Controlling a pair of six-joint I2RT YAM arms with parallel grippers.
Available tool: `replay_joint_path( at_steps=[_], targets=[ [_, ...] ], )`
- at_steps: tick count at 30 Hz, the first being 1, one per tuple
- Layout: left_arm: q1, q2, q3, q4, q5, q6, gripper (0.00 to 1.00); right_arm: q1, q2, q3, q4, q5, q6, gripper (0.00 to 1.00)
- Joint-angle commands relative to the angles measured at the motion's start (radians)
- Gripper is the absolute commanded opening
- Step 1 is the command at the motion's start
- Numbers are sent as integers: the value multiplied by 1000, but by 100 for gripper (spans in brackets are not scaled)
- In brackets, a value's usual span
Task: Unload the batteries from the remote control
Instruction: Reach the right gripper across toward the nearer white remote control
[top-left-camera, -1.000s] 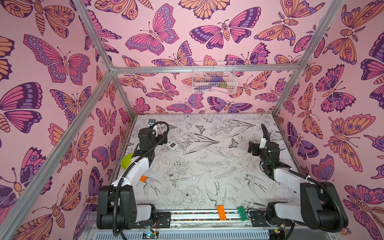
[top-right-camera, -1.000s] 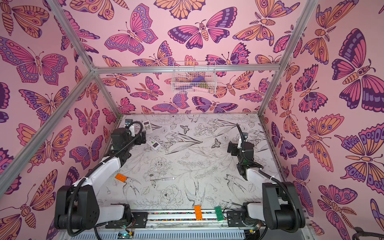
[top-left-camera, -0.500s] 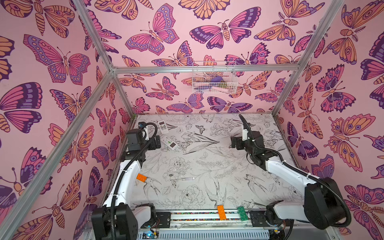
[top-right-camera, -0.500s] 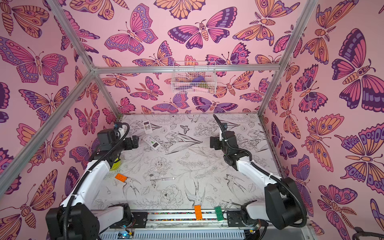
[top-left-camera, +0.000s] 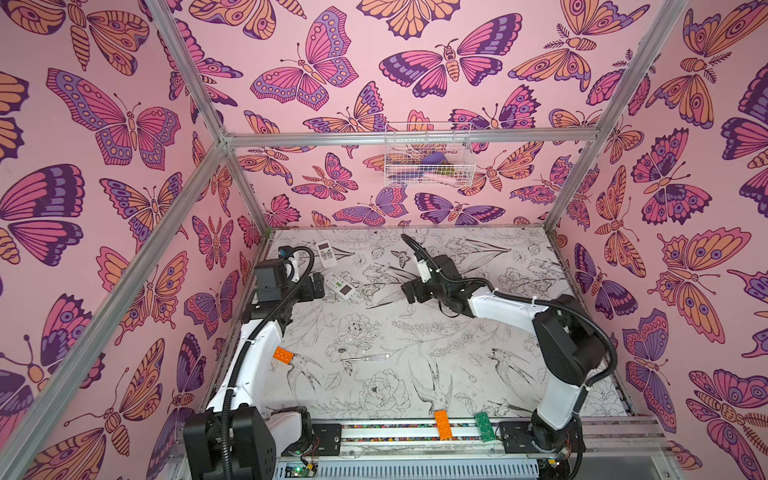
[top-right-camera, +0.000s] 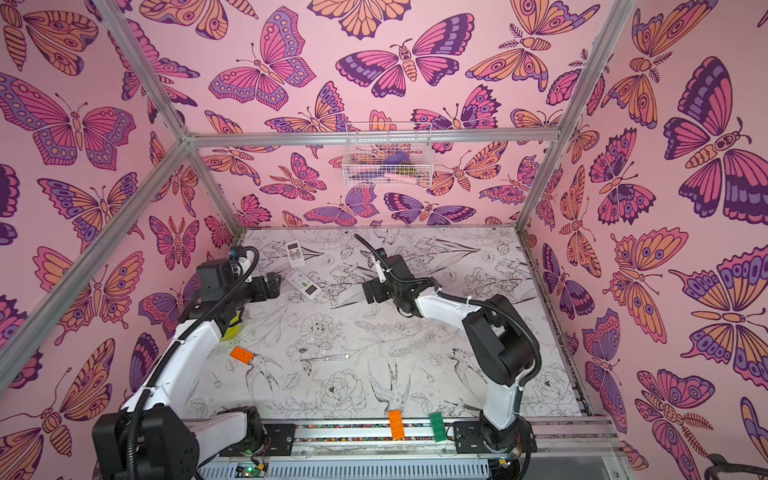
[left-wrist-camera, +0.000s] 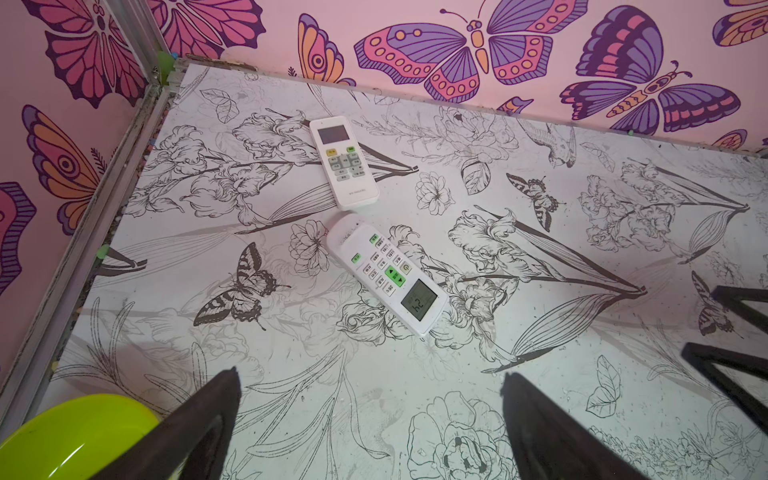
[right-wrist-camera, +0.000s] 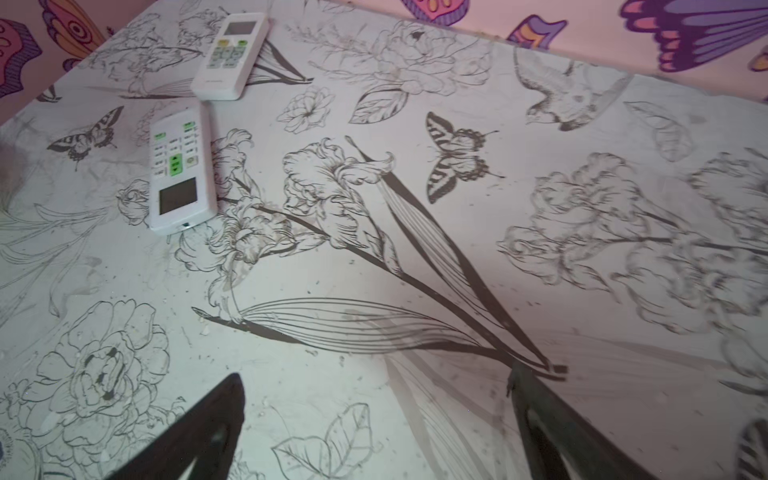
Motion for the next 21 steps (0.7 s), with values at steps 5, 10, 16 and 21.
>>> replay_joint_path(
  at_steps=[5,10,16,21],
  targets=[
    [4,-23,-12,1,5,-10,100,100,181,173,-1,-61,31,100],
    [2,-22,-9,-5,16,-10,100,147,289,246,4,-57,61,100],
    [-9,-32,-19,11,33,-16,100,192,381,294,4,-57,41,100],
    [-16,-35,-21,15,19,-7,100,202,465,364,11,-34,54,99]
  ],
)
